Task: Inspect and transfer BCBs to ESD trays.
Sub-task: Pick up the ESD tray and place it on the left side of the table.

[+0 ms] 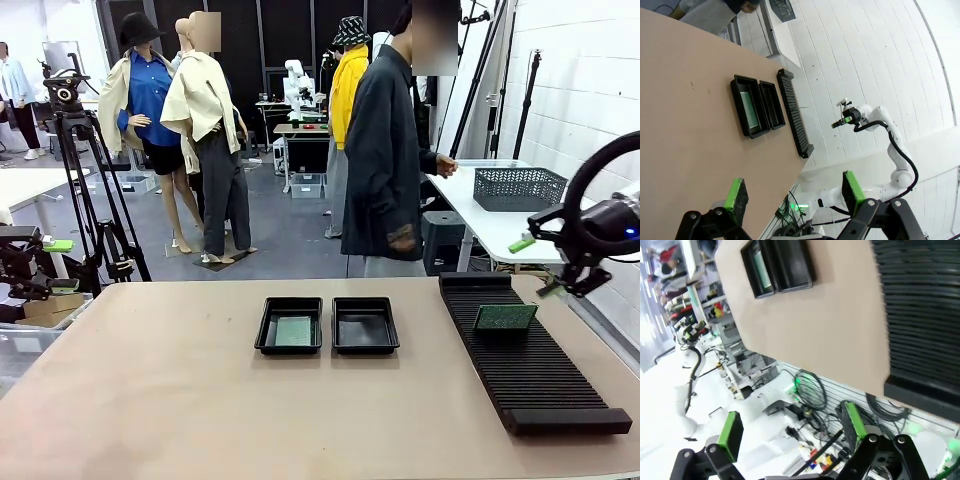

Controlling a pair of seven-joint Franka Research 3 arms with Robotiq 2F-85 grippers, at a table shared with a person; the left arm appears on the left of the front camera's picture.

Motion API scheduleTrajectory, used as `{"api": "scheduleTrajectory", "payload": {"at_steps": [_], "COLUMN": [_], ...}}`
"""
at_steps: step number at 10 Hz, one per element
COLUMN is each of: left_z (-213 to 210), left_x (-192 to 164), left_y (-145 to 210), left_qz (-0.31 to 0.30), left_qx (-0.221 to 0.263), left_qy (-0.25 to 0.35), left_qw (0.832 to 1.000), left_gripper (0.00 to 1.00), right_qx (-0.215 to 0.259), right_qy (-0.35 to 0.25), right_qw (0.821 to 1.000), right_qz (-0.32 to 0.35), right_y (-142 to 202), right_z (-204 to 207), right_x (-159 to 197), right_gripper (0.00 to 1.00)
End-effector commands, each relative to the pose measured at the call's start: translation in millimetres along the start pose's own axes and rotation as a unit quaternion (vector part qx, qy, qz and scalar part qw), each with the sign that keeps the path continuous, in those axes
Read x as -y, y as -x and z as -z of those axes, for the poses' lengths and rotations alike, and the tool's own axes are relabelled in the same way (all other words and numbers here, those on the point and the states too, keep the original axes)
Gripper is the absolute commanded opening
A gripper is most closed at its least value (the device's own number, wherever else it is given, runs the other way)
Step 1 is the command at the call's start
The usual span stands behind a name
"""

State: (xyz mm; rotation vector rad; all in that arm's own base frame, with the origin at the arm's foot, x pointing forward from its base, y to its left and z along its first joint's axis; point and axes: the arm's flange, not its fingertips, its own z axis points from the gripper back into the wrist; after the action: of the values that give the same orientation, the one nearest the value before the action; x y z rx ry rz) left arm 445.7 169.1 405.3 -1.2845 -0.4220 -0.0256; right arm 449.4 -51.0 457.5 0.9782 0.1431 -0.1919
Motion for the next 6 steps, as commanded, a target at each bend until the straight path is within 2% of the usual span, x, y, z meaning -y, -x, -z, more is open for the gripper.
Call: {"api": "scheduleTrajectory", "payload": {"at_steps": [1,3,6], "left_z": [-1,-1,-1], "left_x": [3,3,3], "left_y": [-1,-1,-1], "left_qz": [-0.007,-0.007,-0.007], "left_qx": [0.004,0.004,0.004], "left_qy": [-0.003,-0.003,-0.003], "left_qw": [1.0,1.0,1.0], "left_gripper": [1.0,1.0,1.0], "right_qx": [-0.005,0.027,0.023], "right_qy": [-0.044,-0.082,-0.129], "right_qw": [0.999,0.996,0.991], "right_qz": [-0.004,0.015,-0.003], "right_y": [-21,-39,-50], "right_z": [6,25,32], "right_x": [1,8,28], "right_gripper": [1.0,1.0,1.0]}}
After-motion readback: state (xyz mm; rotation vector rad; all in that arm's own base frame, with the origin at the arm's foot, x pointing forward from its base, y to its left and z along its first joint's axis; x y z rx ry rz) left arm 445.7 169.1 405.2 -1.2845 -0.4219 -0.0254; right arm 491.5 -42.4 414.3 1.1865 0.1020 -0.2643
